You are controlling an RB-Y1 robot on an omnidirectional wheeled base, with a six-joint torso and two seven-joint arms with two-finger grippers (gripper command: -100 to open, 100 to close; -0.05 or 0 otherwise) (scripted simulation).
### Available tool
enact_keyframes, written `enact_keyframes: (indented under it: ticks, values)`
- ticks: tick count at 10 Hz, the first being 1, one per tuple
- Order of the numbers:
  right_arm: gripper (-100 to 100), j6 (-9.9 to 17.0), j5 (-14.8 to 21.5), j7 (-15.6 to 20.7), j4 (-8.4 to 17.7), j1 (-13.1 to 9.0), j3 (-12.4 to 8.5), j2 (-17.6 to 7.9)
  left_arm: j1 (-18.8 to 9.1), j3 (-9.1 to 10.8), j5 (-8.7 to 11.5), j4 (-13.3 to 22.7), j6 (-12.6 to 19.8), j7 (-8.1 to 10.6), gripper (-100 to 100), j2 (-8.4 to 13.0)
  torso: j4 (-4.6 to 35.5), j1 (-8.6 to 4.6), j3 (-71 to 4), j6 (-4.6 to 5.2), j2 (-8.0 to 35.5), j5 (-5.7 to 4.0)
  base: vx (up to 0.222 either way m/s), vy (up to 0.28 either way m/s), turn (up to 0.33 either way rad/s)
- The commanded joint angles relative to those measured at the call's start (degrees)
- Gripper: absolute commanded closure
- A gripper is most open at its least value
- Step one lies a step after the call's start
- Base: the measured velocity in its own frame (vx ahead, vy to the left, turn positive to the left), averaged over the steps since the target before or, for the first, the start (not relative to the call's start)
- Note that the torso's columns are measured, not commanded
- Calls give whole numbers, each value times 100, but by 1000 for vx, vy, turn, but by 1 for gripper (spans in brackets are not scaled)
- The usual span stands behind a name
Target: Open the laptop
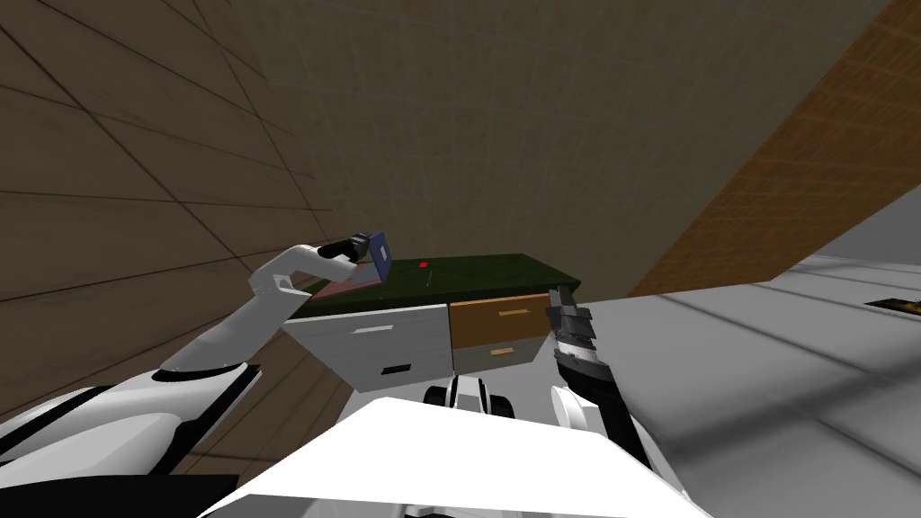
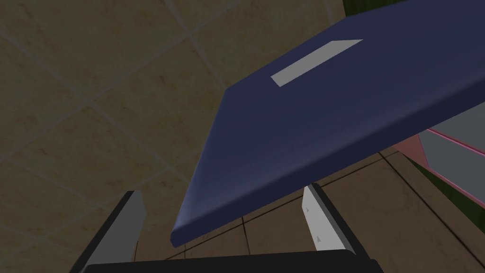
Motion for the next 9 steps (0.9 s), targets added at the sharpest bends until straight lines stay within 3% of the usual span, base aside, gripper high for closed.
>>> enact_keyframes:
  ticks: [1, 9]
  values:
    - [0, 0, 0, 0, 0, 1, -1, 0, 14, -77, -47, -264, 170, 68, 100, -41, 0, 6, -1, -5, -5, 1, 28, 20, 204]
    - [0, 0, 0, 0, 0, 2, -1, -1, 238, -362, -236, -1665, 944, 430, 100, -229, -34, 22, -10, -6, -25, 32, 60, 36, 122]
